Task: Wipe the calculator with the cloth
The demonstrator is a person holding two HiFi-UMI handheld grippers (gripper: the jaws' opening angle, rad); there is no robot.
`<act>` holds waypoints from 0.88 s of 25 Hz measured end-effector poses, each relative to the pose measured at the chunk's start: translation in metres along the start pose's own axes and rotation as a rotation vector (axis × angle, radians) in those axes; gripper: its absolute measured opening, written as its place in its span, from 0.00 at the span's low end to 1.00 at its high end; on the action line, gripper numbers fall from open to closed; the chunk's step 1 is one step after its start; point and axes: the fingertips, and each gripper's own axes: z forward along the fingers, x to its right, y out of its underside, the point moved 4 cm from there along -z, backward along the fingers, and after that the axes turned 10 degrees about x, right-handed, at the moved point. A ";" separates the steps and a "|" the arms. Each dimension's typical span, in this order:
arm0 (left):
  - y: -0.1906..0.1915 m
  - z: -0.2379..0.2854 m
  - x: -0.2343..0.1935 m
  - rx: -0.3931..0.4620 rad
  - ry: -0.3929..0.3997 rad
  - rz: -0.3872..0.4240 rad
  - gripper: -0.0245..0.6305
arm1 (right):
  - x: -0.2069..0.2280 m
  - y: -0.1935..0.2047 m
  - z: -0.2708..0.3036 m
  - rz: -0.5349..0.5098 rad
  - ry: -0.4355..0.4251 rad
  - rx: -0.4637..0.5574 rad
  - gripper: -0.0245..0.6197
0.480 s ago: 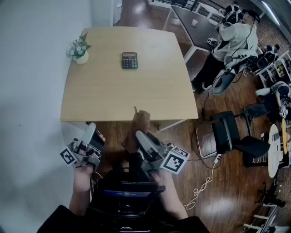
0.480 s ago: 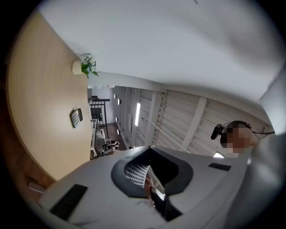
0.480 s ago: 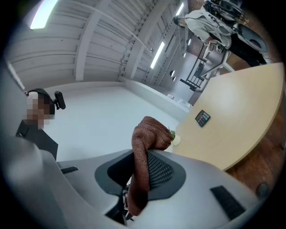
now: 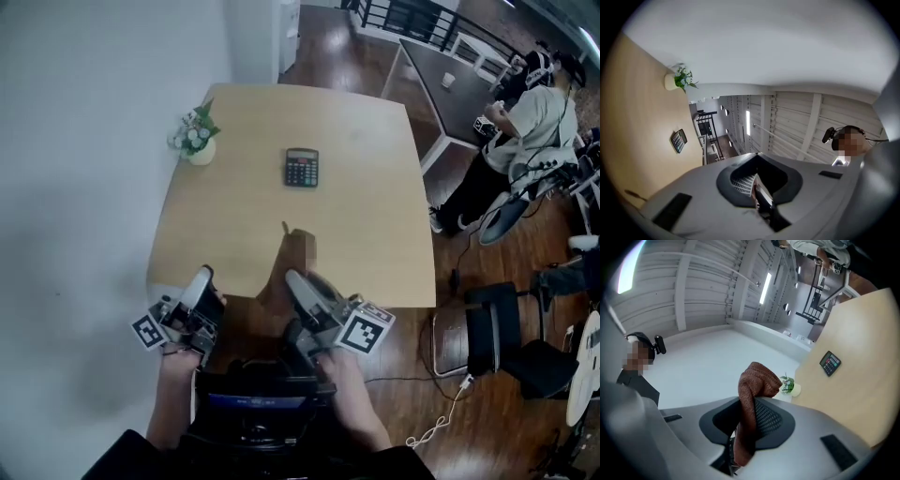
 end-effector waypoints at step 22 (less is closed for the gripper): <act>0.018 0.116 -0.111 -0.180 -0.162 -0.022 0.05 | 0.131 -0.087 0.021 -0.013 0.231 0.028 0.16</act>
